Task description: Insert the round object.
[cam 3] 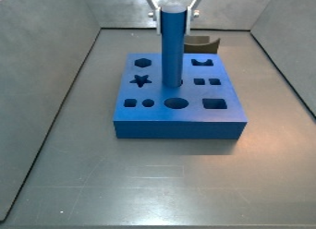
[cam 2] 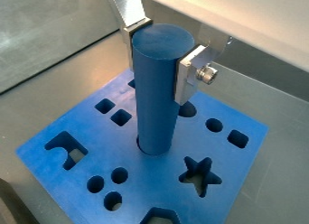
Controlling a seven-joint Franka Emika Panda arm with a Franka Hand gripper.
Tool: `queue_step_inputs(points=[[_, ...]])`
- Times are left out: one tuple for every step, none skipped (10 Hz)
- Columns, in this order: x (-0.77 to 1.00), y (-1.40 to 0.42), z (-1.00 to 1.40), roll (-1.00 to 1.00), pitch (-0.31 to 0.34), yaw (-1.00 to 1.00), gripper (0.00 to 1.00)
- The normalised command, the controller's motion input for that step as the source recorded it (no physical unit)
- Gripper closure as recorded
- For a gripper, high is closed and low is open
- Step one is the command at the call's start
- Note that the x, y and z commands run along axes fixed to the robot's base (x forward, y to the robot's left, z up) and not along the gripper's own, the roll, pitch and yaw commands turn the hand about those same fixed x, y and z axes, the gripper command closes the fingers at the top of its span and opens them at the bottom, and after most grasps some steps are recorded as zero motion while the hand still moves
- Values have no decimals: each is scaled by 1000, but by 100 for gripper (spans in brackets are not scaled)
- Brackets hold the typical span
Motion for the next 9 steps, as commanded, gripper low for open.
queue_step_inputs(points=[[0,-26,-266,0,-4,-117,100],[0,0,-346,0,0,-117,100],[20,0,-297,0,0,-100,100],[71,0,-194,0,27,-114,100],[83,0,-223,0,4,-89,100],[91,0,-266,0,0,-63,100],[77,0,-297,0,0,-57,100],[14,0,-206,-117,-89,-37,100],[31,0,0,0,19,0,100]])
